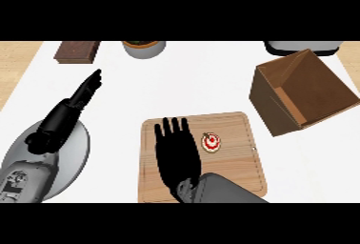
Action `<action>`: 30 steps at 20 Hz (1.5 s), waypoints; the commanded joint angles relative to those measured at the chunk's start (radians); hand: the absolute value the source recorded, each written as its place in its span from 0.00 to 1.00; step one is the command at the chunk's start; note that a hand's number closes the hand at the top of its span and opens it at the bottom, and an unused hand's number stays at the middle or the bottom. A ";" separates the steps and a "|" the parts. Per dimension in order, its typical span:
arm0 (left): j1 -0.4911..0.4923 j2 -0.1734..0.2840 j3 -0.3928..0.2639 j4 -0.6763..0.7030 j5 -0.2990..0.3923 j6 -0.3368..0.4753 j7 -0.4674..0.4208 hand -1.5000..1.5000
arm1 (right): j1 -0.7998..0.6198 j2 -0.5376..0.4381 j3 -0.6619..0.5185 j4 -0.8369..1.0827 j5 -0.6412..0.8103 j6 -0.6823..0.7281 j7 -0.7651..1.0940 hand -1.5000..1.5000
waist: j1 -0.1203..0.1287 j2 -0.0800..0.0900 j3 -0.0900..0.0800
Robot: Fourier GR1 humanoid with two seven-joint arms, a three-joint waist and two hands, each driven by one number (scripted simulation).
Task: Pick the squash from the cutting board and place it in the cardboard box
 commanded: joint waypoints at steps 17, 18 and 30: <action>0.014 -0.060 0.080 -0.061 -0.053 -0.087 0.050 0.50 | -0.001 0.006 -0.051 0.221 0.078 -0.110 -0.082 0.00 | 0.003 0.001 0.000; 0.017 -0.059 0.101 -0.045 -0.052 -0.091 0.024 0.50 | 0.015 0.006 0.012 0.217 0.037 -0.134 -0.040 0.00 | 0.005 0.001 0.000; -0.037 -0.094 0.116 0.048 -0.093 -0.117 -0.006 0.50 | 0.013 0.006 0.028 0.377 0.115 -0.274 -0.324 1.00 | 0.000 0.003 0.000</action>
